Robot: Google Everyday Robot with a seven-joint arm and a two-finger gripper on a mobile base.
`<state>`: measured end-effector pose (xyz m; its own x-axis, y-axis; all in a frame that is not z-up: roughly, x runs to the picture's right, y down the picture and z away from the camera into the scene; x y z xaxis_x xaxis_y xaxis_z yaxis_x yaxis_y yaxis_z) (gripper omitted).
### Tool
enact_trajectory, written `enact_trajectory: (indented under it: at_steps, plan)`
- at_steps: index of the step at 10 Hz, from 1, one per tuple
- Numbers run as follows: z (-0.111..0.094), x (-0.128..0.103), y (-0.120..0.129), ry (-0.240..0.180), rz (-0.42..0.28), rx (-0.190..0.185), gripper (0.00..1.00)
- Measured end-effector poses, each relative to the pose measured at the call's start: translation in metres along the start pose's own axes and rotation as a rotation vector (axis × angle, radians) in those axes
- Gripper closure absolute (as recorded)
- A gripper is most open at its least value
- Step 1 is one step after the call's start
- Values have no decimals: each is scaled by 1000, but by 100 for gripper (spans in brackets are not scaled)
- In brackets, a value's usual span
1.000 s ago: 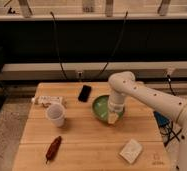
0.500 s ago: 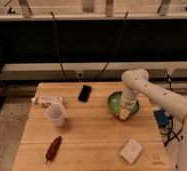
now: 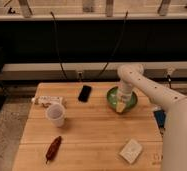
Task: Drag the ceramic bowl in a circle
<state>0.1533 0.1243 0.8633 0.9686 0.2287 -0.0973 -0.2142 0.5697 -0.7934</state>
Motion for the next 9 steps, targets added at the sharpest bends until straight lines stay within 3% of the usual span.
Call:
enact_trajectory:
  at_steps: [3, 6, 9]
  plan:
    - [0, -40, 3, -2, -67, -4, 100]
    - [-2, -89, 24, -1, -178, -11, 100]
    - [-1, -98, 62, 7, -277, -34, 100]
